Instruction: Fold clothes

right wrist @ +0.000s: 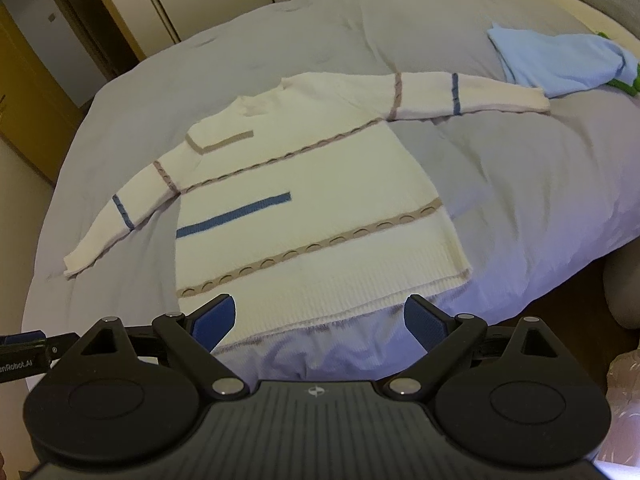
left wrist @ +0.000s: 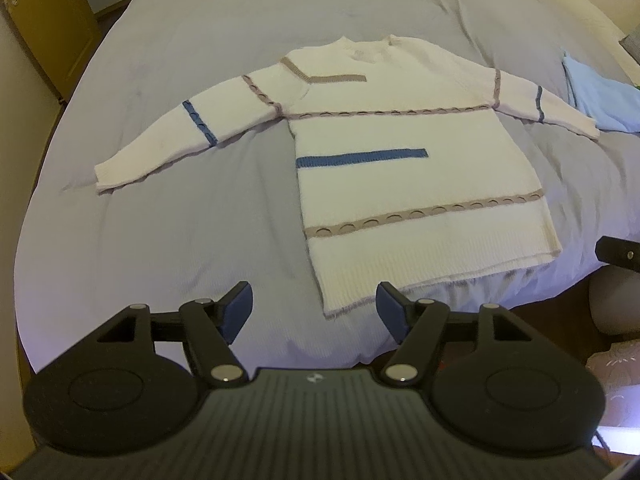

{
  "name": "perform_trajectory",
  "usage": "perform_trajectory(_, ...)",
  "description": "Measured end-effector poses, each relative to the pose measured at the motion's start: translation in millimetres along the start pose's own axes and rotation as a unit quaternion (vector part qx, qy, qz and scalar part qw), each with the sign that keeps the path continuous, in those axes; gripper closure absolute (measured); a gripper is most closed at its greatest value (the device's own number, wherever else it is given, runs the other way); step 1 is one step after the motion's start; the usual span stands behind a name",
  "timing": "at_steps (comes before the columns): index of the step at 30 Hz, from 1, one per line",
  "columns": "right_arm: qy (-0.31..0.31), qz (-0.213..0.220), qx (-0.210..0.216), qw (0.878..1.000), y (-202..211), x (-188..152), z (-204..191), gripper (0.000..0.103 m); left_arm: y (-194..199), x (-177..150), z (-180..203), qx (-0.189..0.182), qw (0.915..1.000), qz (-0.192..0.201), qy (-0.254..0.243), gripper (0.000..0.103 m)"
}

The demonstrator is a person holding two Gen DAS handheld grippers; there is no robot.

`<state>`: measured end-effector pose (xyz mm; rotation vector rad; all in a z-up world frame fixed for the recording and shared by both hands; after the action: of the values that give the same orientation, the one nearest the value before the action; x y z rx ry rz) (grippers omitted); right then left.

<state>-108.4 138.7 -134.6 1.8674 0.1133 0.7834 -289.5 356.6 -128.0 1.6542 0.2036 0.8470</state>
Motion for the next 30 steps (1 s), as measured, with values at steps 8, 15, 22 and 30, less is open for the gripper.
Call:
perform_trajectory(8,0.018,-0.012,0.008,1.0,-15,20,2,0.008,-14,18,11,0.01,0.9998,-0.007,0.016,0.036)
perform_trajectory(15,0.047,-0.03,0.027,0.998,-42,56,19,0.008,-34,44,37,0.03,0.998,-0.019,0.052,0.036)
perform_trajectory(22,0.083,-0.056,0.04,0.994,-76,103,51,0.008,-63,64,78,0.034,0.9937,-0.036,0.101,0.034)
perform_trajectory(30,0.124,-0.101,0.048,0.986,-125,128,63,0.008,-90,56,79,0.039,0.9827,-0.062,0.17,0.031)
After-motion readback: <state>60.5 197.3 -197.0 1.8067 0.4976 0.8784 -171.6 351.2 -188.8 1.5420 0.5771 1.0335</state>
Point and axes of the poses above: each gripper's, at about its wrist camera, not at the fingertips, and y roughly against the way its jaws point, z to its right, x to its top, the point moved 1 cm from there along -y, roughly the way its jaws point, and after that the axes turned 1 degree about z, right-handed, at the moved point
